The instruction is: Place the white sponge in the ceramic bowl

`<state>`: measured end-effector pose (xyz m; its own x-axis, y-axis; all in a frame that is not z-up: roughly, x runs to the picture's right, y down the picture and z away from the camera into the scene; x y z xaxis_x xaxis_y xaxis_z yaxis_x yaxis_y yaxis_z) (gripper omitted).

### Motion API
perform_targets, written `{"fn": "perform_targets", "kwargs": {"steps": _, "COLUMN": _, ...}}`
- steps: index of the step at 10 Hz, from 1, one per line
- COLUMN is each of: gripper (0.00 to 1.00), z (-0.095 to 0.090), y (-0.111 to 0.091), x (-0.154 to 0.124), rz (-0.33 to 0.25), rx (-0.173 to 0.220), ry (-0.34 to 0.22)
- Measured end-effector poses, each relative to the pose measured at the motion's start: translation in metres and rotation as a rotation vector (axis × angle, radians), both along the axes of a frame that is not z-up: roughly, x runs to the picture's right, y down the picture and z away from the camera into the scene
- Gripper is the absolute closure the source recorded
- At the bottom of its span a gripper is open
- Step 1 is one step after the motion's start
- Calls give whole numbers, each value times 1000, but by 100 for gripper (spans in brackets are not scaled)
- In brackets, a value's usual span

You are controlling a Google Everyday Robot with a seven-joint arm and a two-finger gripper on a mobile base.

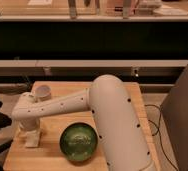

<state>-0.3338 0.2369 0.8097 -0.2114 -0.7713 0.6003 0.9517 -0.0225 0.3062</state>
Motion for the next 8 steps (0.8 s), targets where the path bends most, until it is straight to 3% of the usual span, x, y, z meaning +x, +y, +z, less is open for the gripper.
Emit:
{"fn": "perform_targets", "kwargs": {"steps": 2, "gripper": 23, "z": 2, "y": -1, "x": -1, "rz": -3, "rx": -4, "ry": -2}}
{"fn": "perform_targets", "kwargs": {"steps": 6, "gripper": 42, "z": 7, "y": -2, "x": -3, "rz": -13, "rx": -10, "ry": -6}}
{"fn": "perform_targets", "kwargs": {"steps": 8, "gripper": 61, "z": 10, "y": -2, "x": -5, "rz": -16, "rx": -12, "ry": -10}}
